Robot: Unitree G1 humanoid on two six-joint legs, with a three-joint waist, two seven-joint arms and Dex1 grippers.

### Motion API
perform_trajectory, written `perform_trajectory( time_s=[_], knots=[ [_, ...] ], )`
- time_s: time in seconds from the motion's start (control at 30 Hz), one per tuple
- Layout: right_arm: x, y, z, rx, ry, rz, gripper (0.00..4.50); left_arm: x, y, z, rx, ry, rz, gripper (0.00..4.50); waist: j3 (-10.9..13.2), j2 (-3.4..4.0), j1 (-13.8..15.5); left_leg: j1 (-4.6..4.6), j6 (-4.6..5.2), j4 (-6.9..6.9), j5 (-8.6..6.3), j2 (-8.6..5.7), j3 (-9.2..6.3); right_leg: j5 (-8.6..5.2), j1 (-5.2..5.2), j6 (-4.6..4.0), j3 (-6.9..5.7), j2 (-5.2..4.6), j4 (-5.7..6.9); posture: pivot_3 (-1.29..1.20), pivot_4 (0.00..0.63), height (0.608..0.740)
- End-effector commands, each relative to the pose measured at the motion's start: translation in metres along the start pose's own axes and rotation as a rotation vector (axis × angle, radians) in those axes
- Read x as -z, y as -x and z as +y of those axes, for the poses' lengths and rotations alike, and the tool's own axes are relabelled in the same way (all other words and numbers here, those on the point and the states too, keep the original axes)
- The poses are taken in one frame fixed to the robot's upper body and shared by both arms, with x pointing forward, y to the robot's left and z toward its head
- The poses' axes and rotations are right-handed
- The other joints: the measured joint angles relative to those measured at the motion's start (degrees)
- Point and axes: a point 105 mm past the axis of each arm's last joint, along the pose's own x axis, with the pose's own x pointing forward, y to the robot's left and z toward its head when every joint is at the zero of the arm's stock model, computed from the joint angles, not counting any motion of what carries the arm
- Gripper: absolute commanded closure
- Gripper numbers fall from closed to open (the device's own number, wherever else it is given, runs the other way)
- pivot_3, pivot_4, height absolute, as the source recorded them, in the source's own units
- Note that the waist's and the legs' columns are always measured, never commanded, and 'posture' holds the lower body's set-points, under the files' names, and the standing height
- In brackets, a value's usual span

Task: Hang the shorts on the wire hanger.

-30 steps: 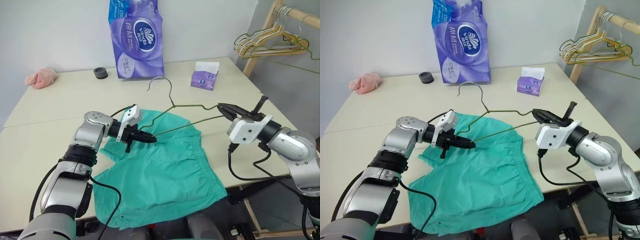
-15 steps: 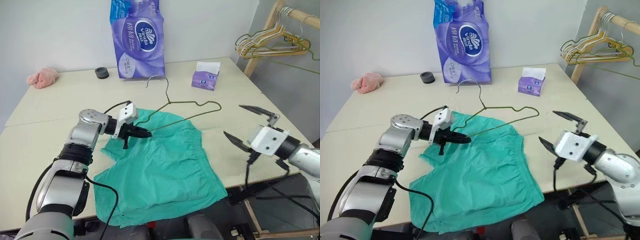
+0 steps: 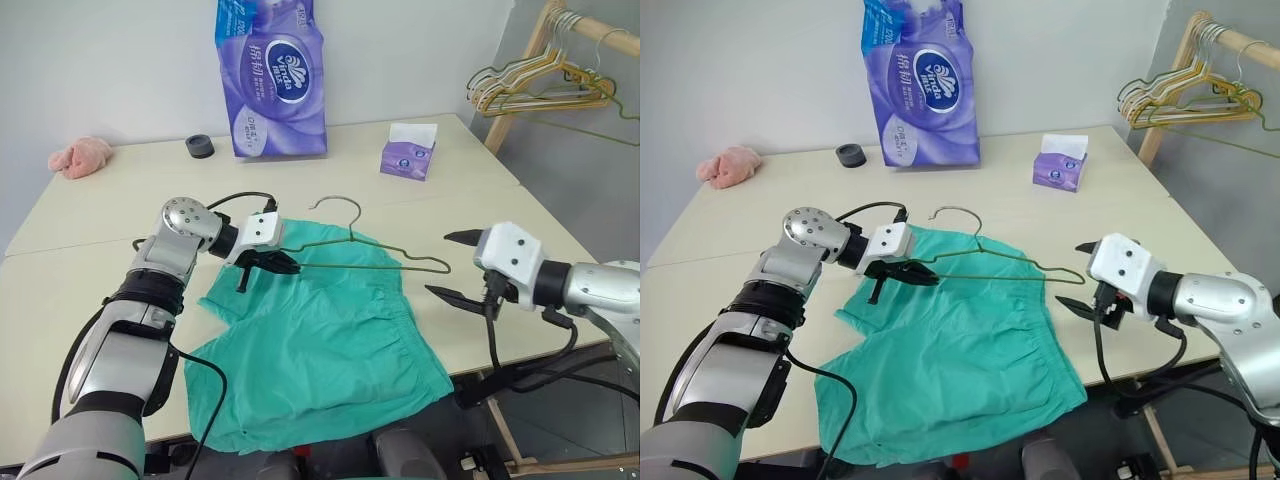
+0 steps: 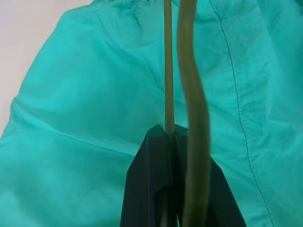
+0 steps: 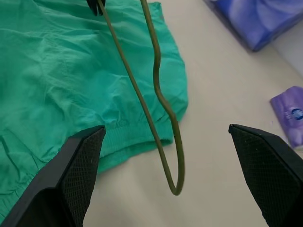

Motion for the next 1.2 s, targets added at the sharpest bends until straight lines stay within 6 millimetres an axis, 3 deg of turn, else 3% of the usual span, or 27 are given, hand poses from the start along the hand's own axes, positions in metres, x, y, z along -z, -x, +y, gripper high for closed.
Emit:
perform_trajectory(
  time_s=[0.03, 0.57, 0.7, 1.03, 1.2],
  knots=[
    [-0.006, -0.007, 0.002, -0.038, 0.007, 0.014, 0.04, -0.008, 0.003, 0.005, -0.021, -0.052, 0.003, 4.5, 0.0, 0.0, 0.0, 0.0, 0.0, -0.01, 0.0, 0.01, -0.02, 0.0, -0.01, 0.0, -0.01, 0.0, -0.01, -0.28, 0.07, 0.74],
    [0.017, -0.04, -0.004, -0.101, -0.005, 0.197, 0.04, -0.005, 0.0, 0.008, -0.048, -0.076, 0.021, 4.5, 0.0, 0.01, -1.3, -0.05, 0.0, -0.03, 0.0, 0.02, -0.04, 0.0, -0.14, 0.0, -0.02, -0.03, 0.03, -0.28, 0.074, 0.74],
    [0.02, -0.045, -0.007, -0.096, -0.006, 0.211, 0.92, -0.004, -0.001, 0.008, -0.05, -0.077, 0.02, 4.5, 0.0, 0.01, -1.3, -0.16, 0.0, -0.03, 0.0, 0.01, -0.04, 0.0, -0.25, 0.0, -0.02, -0.04, 0.06, -0.28, 0.074, 0.74],
    [0.02, -0.049, -0.001, -0.131, 0.016, 0.224, 4.35, -0.001, -0.001, 0.006, -0.056, -0.08, 0.03, 4.5, 0.0, 0.01, -1.3, -0.17, 0.0, -0.03, 0.0, 0.01, -0.03, 0.0, -0.29, 0.0, -0.02, -0.06, 0.08, -0.27, 0.076, 0.74],
    [0.022, -0.049, 0.003, -0.144, 0.033, 0.231, 4.48, 0.0, -0.003, 0.006, -0.06, -0.08, 0.033, 4.5, 0.0, 0.03, -1.4, -0.17, 0.0, -0.02, 0.0, 0.0, -0.02, 0.0, -0.29, 0.0, -0.02, -0.07, 0.08, -0.27, 0.079, 0.74]
  ],
)
